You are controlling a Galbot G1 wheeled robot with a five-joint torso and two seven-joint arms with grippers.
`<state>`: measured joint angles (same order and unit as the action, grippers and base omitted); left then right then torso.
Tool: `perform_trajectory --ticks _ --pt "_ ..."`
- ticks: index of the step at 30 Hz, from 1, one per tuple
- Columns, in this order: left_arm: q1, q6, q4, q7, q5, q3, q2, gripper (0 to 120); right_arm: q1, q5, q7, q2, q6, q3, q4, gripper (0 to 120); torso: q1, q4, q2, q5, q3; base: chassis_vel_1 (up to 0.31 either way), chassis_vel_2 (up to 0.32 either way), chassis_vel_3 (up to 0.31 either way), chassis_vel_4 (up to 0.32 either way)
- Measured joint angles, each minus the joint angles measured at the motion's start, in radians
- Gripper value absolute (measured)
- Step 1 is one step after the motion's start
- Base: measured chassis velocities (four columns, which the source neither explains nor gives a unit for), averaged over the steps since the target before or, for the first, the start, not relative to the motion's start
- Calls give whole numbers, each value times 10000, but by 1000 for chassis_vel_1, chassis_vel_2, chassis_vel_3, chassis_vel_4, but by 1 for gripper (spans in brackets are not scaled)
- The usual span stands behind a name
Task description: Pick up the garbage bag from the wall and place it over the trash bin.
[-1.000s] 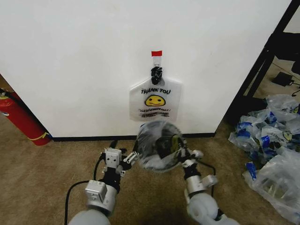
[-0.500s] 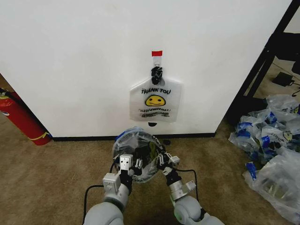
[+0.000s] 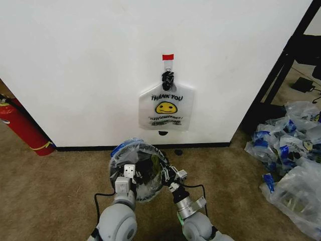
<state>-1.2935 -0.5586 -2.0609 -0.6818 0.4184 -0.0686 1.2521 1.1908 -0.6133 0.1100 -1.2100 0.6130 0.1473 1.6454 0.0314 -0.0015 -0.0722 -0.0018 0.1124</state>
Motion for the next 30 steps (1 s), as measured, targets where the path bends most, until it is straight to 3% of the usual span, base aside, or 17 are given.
perform_trajectory --ticks 3,16,30 --pt "487 -5 638 -544 -8 244 126 0 236 -114 247 163 0 6 299 1 0 -2 0 0 0 0 0 0 0" --pt "1662 -154 1580 -790 30 773 79 0 595 -223 896 472 -6 -69 723 1 0 0 0 1 0 0 0 0 0" --pt "1894 -134 1840 -648 281 691 -548 0 694 -241 671 545 -12 -439 723 1 0 1 0 0 0 0 0 0 0"
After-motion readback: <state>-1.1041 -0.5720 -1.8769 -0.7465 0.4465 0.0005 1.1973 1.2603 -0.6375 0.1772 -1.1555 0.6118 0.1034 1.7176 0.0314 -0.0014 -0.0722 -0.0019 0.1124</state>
